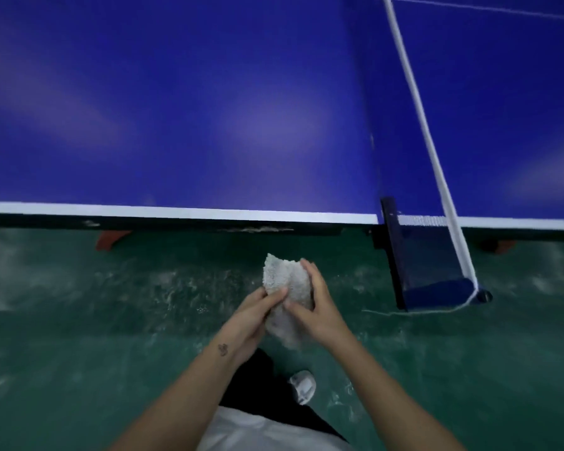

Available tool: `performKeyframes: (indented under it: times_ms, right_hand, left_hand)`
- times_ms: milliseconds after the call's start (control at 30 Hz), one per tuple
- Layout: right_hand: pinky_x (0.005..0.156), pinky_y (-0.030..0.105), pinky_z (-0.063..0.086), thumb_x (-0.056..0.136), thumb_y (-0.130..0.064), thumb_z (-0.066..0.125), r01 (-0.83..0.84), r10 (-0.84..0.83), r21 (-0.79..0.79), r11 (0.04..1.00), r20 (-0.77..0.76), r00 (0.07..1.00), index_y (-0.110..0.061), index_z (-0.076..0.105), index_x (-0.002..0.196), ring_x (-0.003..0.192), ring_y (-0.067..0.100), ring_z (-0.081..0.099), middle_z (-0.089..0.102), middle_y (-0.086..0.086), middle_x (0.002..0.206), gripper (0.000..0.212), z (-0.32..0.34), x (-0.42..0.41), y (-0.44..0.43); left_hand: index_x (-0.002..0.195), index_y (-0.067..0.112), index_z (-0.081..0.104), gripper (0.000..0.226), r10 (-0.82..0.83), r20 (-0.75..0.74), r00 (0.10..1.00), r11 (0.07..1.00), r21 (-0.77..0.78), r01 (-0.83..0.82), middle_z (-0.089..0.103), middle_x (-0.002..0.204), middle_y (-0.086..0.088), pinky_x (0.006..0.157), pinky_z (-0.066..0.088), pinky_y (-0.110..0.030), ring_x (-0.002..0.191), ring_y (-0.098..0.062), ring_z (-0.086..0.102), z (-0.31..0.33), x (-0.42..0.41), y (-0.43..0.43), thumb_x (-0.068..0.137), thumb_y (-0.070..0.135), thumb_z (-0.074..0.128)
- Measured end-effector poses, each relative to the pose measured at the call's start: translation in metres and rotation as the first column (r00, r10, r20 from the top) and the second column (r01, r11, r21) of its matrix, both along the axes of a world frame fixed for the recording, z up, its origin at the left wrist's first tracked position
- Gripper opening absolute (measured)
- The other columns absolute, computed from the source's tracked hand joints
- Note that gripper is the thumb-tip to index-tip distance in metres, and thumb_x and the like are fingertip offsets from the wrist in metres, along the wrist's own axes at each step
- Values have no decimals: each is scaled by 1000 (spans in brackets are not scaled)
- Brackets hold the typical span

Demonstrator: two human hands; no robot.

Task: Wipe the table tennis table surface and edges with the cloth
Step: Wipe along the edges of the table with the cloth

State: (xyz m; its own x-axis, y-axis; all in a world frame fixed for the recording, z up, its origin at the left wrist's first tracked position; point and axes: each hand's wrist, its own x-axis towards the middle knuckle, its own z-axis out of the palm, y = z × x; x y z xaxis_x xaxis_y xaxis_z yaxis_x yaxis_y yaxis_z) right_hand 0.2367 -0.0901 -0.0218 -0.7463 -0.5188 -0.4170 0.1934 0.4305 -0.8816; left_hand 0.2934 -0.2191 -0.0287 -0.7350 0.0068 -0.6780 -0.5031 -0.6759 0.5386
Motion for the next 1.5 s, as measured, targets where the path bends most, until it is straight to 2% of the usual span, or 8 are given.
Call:
performKeyframes:
  times_ms: [167, 333, 500, 700, 900, 1000, 1267, 1500]
  right_hand:
    - [89, 39, 53, 74, -18, 78, 91, -88, 8, 996, 353, 931, -27, 47, 123, 105, 22, 62, 60, 8, 120, 58, 9, -44, -22]
    - [62, 18, 53, 73, -16, 80, -203, 211, 246, 948, -8, 977, -26, 54, 94, 78, 0, 63, 64, -9, 91, 34, 24, -90, -50]
    - [58, 30, 39, 76, -18, 68, -427, 749, 724, 543, -187, 635, -18, 52, 98, 81, 22, 53, 61, -2, 89, 27, 36, -118, -83]
    - [53, 24, 36, 77, -27, 71, -532, 898, 826, 185, 77, 433, -23, 55, 98, 71, 9, 47, 52, -6, 92, 27, 52, -157, -109]
    - [78, 35, 43, 95, -29, 51, -479, 831, 680, 556, -468, 300, -12, 60, 109, 101, 26, 55, 59, 8, 107, 24, 29, -203, -158]
    - [114, 38, 20, 100, -23, 39, -531, 855, 700, 477, -510, 95, -12, 34, 144, 141, 23, 25, 31, 8, 152, 45, -2, -212, -178]
    - [116, 34, 4, 99, -28, 27, -516, 778, 669, 535, -628, -9, -23, 21, 150, 146, 17, 8, 15, -1, 158, 52, -34, -222, -186]
    - [117, 34, 3, 100, -27, 26, -527, 762, 650, 547, -648, -8, -23, 20, 150, 146, 15, 6, 14, -2, 158, 50, -35, -222, -187]
  left_hand:
    - [115, -2, 61, 40, 79, -15, 997, 995, 56, -78, 66, 113, -20, 96, 48, -42, 103, -30, 63, -4, -14, -26, 81, 19, 62]
    - [111, 1, 60, 28, 310, 143, 940, 949, -104, -297, 71, 96, -12, 64, 57, -30, 77, -21, 69, -23, -35, -34, 87, 14, 63]
    - [132, 13, 46, 49, 333, 331, 883, 943, -92, -321, 57, 128, -6, 78, 45, -33, 111, -21, 54, -36, -56, -8, 87, 20, 64]
    - [122, 4, 55, 32, 523, 329, 786, 826, 31, -563, 65, 100, -14, 51, 46, -24, 72, -23, 59, -27, -102, 16, 91, 11, 57]
    - [126, 14, 51, 29, 715, 335, 614, 655, -14, -755, 61, 122, -9, 94, 49, -38, 107, -25, 59, -44, -136, 39, 97, 16, 49]
    - [124, 23, 48, 27, 829, 269, 491, 519, -41, -854, 61, 117, 2, 88, 51, -30, 102, -12, 59, -50, -146, 56, 98, 19, 48]
    - [140, 26, 28, 45, 982, 188, -34, 25, -307, -951, 32, 134, 5, 94, 33, -21, 110, -1, 41, -31, -204, 72, 98, 39, 35]
    - [147, 34, -3, 57, 995, 14, 95, 92, -410, -908, -3, 143, 29, 105, -8, -8, 127, 20, -10, -30, -236, 82, 97, 46, 21]
